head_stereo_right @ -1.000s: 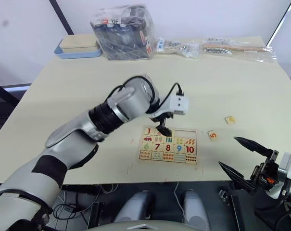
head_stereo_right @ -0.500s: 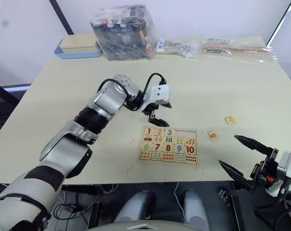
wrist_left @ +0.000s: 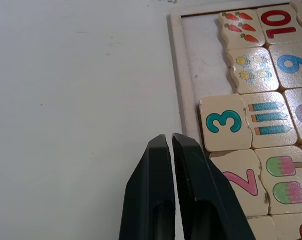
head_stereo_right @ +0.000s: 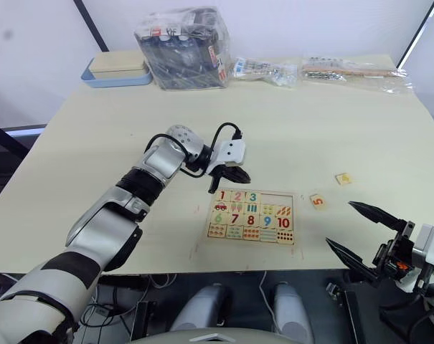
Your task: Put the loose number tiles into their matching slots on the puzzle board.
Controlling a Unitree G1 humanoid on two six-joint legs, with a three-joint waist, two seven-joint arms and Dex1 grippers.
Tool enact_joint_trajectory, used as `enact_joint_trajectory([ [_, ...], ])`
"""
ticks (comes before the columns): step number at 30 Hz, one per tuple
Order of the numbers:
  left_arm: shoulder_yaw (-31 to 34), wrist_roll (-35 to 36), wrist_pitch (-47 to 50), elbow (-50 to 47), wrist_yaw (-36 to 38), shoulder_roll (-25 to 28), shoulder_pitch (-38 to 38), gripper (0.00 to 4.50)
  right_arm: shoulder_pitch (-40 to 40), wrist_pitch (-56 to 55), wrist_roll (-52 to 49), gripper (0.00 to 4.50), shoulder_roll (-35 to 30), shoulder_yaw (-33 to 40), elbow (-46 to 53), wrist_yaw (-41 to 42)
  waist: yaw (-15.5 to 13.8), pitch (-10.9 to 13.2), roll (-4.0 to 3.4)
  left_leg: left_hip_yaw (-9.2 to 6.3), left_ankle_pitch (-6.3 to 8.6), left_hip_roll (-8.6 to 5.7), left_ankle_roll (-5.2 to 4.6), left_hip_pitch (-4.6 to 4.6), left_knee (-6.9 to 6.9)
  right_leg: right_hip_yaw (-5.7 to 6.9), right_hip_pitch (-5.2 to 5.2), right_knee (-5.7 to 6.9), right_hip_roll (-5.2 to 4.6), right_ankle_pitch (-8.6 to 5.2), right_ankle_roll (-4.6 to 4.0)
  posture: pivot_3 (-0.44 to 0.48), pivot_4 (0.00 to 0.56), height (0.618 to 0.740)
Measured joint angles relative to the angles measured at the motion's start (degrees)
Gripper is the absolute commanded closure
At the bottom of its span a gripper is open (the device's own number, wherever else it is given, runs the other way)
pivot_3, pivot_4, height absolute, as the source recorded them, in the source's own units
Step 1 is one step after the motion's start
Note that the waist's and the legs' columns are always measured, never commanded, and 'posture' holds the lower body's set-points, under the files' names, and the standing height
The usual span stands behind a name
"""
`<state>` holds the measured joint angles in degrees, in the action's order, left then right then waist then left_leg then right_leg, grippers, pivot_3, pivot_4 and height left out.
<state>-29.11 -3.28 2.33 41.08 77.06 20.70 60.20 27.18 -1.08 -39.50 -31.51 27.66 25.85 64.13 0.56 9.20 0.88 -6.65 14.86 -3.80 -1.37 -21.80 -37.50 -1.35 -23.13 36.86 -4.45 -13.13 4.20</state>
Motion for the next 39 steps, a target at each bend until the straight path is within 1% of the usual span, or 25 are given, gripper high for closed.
enact_joint_trajectory([
  [6,0.0,-1.4,-1.6,0.2,0.4,-1.1,0.0,4.37,0.0,0.0,0.1,0.0,0.0,-0.3,0.0,-0.2,0.0,0.0,0.0,0.0,0.0,0.0,0.0,0.0,0.0,0.0,0.0,0.0,0.0,0.0,0.0,0.0,0.15,0.74],
  [20,-0.2,-4.5,-3.3,0.6,1.2,-1.5,-0.9,4.37,0.6,-0.4,0.2,0.0,0.0,-0.3,0.0,-0.7,0.0,0.0,0.0,0.0,0.0,0.0,0.0,0.0,0.0,0.0,0.0,0.0,0.01,0.0,0.0,0.0,0.15,0.74],
  [31,-0.2,-5.0,-4.0,-0.3,2.2,-1.5,-1.8,4.37,0.6,-0.5,0.2,0.0,0.0,-0.3,0.0,-0.7,0.0,0.0,0.0,-0.01,0.0,0.0,0.0,0.01,0.0,0.0,0.01,0.0,0.01,0.0,0.0,0.0,0.15,0.74],
  [39,0.0,-5.0,-3.6,-1.2,1.5,-1.1,-2.3,4.37,0.5,-0.5,0.2,0.0,0.0,-0.4,0.0,-0.7,0.0,0.0,0.0,-0.02,0.0,0.0,0.0,0.02,0.0,0.01,0.01,0.0,0.01,0.0,0.0,0.0,0.15,0.74],
])
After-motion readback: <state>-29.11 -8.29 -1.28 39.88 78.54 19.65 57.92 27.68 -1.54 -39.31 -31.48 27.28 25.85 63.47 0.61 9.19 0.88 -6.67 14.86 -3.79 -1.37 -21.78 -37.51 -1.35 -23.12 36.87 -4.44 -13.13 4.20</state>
